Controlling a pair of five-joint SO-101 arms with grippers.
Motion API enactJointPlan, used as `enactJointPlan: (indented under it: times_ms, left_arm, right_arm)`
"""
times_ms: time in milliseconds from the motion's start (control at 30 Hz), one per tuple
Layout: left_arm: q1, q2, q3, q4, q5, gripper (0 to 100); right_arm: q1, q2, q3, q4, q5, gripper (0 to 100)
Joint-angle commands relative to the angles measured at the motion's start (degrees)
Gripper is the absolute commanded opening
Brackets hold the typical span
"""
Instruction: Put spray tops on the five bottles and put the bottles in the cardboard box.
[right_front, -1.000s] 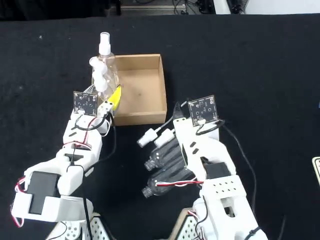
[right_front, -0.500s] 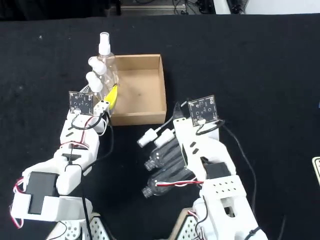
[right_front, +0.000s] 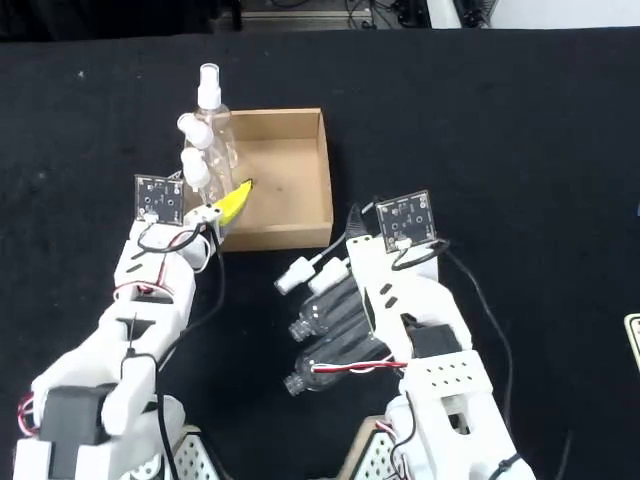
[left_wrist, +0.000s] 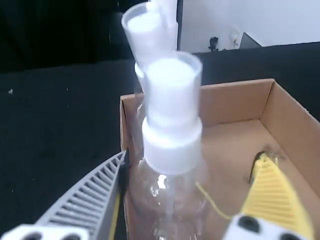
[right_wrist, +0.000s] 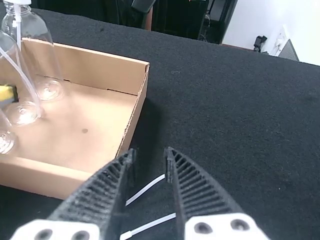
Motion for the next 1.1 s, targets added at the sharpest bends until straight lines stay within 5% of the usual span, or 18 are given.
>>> enactJointPlan:
  times_ms: [0, 233, 467, 667, 900, 1067]
  left_arm:
    - [-0.7, -5.0, -1.7, 1.0, 0.4, 36]
    - [-0.3, -13.6, -2.9, 9.8, 0.9, 36]
    - [-0.9, -31.1, -14.9, 40.4, 0.8, 36]
    - [0.2, -33.2, -31.4, 64.1, 0.7, 36]
    - [13.8, -32.3, -43.7, 92.4, 0.8, 36]
    - [17.3, -31.8, -46.9, 102.2, 0.8, 36]
  right_arm:
    - [-0.8, -2.3, -0.7, -1.9, 0.7, 8.1]
    - [-0.8, -2.3, -0.7, -1.9, 0.7, 8.1]
    - [-0.8, -2.2, -0.7, -1.9, 0.7, 8.1]
    - [-0.8, -2.2, -0.6, -1.9, 0.7, 8.1]
    - [-0.8, -2.1, -0.4, -1.9, 0.7, 8.1]
    - [-0.5, -2.1, -0.4, -1.9, 0.7, 8.1]
